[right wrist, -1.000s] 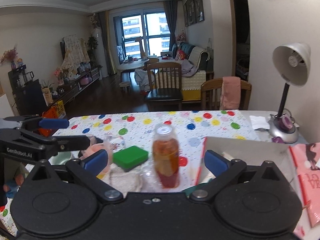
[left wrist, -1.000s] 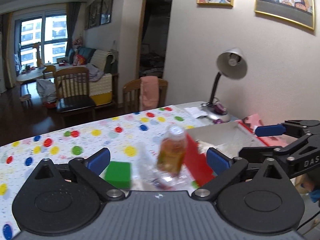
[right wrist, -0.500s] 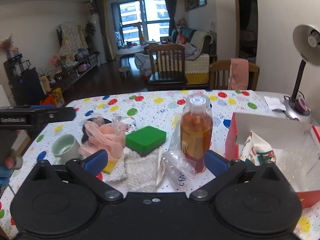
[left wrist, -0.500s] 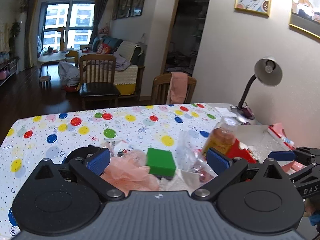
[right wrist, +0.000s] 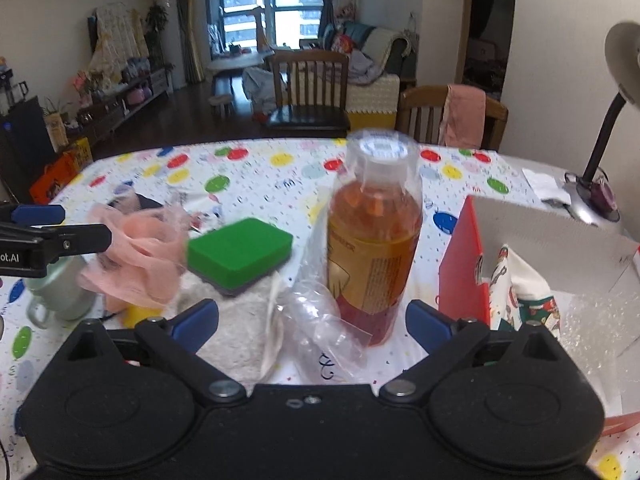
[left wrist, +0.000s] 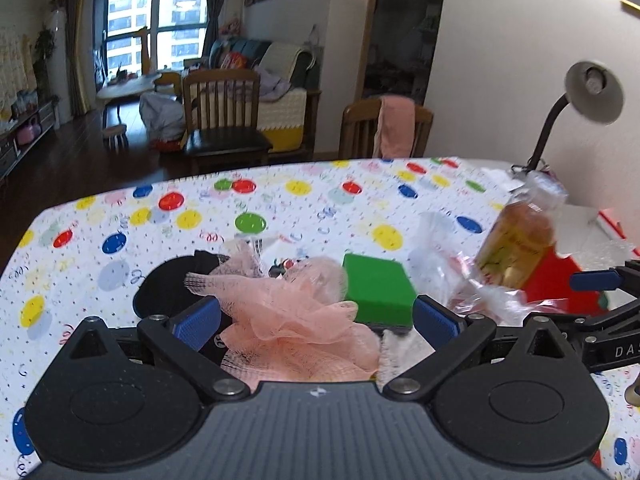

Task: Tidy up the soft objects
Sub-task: 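Grasp the pink mesh bath puff with the left tool while the right tool grasps the clear plastic bag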

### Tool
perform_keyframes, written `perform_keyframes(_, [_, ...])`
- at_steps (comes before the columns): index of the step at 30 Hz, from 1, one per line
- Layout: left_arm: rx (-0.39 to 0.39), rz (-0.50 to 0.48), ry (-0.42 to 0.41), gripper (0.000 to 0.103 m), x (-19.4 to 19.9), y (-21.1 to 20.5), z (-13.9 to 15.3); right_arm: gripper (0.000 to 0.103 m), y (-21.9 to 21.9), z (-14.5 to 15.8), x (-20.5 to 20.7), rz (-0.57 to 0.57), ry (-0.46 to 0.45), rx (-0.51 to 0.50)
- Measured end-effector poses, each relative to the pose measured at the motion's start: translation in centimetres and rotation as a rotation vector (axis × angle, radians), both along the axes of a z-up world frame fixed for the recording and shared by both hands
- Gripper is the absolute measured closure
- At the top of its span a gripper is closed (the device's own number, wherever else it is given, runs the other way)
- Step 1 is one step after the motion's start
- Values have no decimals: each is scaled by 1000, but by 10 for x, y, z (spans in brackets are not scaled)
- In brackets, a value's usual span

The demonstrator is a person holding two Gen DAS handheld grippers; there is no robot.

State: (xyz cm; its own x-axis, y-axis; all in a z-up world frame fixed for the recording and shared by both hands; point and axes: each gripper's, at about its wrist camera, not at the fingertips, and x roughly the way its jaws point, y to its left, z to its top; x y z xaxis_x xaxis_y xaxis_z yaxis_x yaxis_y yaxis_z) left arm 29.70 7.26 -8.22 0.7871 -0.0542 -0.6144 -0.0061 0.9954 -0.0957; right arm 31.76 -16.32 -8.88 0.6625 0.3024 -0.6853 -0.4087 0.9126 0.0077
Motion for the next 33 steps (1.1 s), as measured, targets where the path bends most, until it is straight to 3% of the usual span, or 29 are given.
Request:
perform_keyframes(13, [27,104,113,0,48,-2,-37,14,10,-34,33,-43,92,13])
perform_keyframes(20, [23,141,141,1,57,0,-47,28,11,-44,40,-80,123,33])
perform_keyframes(24, [13,140,147,17,58,2,-48,37,10,-46,40,-97,137,48])
perform_keyframes(28, [22,141,137,26,56,1,-45,42,8,-47,39,-127,162,70])
perform_keyframes(30, [18,143,135,43,55,2,-43,49,7,-45,38,-131,168,83])
perform_keyframes(33, [9,132,143,53,55,2,-42,62,7,-42,34,-131,169,102])
